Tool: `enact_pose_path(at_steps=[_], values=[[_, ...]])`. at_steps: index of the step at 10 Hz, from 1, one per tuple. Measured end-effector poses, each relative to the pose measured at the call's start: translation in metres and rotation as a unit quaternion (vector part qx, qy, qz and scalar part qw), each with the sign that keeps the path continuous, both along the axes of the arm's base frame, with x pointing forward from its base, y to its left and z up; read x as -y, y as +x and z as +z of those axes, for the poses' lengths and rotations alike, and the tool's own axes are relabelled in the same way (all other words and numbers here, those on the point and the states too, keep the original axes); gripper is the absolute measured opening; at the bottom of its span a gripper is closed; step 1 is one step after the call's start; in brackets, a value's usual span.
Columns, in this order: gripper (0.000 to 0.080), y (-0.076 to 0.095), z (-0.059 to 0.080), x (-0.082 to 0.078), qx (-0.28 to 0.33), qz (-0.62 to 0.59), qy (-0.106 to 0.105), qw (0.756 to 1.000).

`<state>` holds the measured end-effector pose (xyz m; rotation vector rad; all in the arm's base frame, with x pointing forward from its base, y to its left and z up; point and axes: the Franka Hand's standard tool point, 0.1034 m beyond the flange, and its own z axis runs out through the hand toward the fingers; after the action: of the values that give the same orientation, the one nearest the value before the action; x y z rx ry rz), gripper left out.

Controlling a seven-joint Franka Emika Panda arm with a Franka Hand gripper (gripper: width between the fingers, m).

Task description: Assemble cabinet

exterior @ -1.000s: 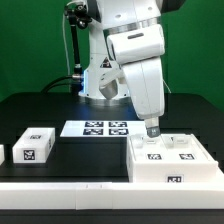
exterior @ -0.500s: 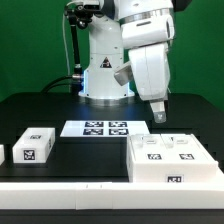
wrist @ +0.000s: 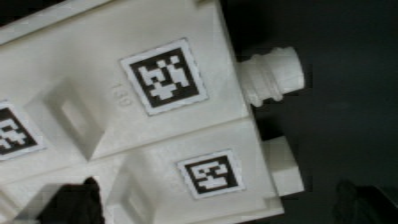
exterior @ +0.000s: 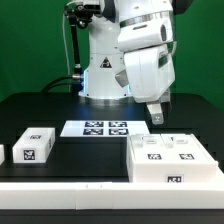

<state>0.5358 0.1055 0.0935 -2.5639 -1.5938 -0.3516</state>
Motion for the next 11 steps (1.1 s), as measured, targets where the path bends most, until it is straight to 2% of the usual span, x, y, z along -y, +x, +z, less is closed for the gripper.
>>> enact_pose_path(at_steps=[3, 4, 5, 8, 9, 11], values=[[0.0649, -0.023, 0.006, -0.008, 0.024, -0.139, 0.031, 0.99], [0.0649, -0.032, 0.003, -0.006, 0.026, -0.182, 0.046, 0.982], [0.0649, -0.032, 0.002, -0.006, 0.017, -0.191, 0.046, 0.98], [0.0649, -0.031, 0.001, -0.006, -0.004, -0.278, 0.067, 0.958], [0.0649, -0.031, 0.002, -0.005, -0.011, -0.309, 0.073, 0.948], [0.0649, -0.03, 0.006, 0.001, -0.03, -0.427, 0.09, 0.899]])
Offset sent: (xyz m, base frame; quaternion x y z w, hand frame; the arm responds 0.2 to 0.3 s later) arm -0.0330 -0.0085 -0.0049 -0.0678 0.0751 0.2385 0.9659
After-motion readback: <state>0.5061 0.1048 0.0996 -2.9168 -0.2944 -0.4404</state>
